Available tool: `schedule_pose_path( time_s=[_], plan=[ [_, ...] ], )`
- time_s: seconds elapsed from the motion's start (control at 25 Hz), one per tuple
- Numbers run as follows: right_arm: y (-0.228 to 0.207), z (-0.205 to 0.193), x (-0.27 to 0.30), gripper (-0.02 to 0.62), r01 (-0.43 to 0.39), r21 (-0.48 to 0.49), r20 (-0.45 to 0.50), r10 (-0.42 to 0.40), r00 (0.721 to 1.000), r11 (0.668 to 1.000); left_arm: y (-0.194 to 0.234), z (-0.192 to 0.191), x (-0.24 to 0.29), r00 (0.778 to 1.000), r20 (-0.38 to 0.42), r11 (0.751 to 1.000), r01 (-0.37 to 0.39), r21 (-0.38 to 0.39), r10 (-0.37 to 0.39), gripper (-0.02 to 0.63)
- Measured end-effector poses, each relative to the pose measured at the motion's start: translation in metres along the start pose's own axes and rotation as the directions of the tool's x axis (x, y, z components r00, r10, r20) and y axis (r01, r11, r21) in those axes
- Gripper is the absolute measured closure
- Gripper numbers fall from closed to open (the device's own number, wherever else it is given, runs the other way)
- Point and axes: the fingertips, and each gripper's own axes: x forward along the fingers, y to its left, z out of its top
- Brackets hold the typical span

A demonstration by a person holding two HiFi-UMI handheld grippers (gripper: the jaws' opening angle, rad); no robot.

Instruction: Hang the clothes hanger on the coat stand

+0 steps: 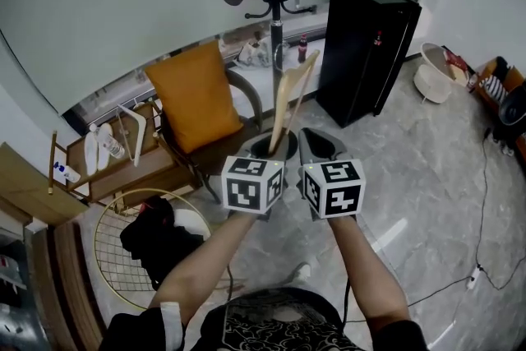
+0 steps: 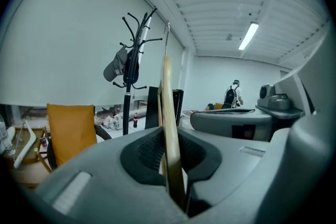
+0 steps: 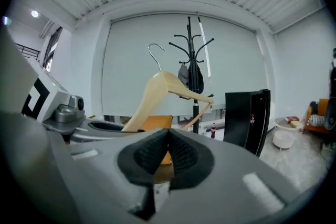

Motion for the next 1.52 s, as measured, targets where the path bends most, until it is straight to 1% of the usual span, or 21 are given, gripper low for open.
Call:
schedule_pose_path(
  time_s=[0.36, 0.56, 0.72, 0.88, 1.08, 1.36, 1.52],
  plan=[
    [-0.084, -0.006, 0.021, 0.595, -0.039, 0.025, -0.022, 0.039, 0.999, 0.999, -0.028, 0.006, 0.08, 0.999, -0.023, 0.999, -0.042, -0.001, 0.042, 0.568],
    [-0.118, -0.002, 0.025, 0.595, -0.067, 0.019, -0.019, 0.068, 0.998, 0.998, -0.038, 0.013, 0.11, 0.997, -0.022, 0.997, -0.074, -0.003, 0.074, 0.568],
    [-0.139, 0.0, 0.027, 0.595, -0.075, 0.03, -0.021, 0.075, 0.997, 0.997, -0.042, 0.014, 0.125, 0.995, -0.041, 0.995, -0.095, -0.013, 0.095, 0.569],
    [-0.153, 0.002, 0.033, 0.595, -0.08, 0.036, -0.016, 0.08, 0.997, 0.996, -0.041, 0.015, 0.138, 0.993, -0.049, 0.994, -0.109, -0.014, 0.109, 0.569],
    [-0.156, -0.002, 0.048, 0.595, -0.091, 0.03, -0.029, 0.092, 0.995, 0.995, -0.032, 0.013, 0.151, 0.992, -0.053, 0.993, -0.113, -0.025, 0.111, 0.568],
    [-0.16, -0.003, 0.09, 0.595, -0.071, 0.016, -0.051, 0.071, 0.996, 0.997, 0.0, 0.015, 0.18, 0.995, -0.05, 0.995, -0.092, -0.045, 0.09, 0.568],
    [-0.162, 0.005, 0.119, 0.595, -0.047, 0.016, -0.068, 0.048, 0.997, 0.999, 0.024, 0.025, 0.198, 0.996, -0.053, 0.996, -0.068, -0.055, 0.065, 0.568]
  ],
)
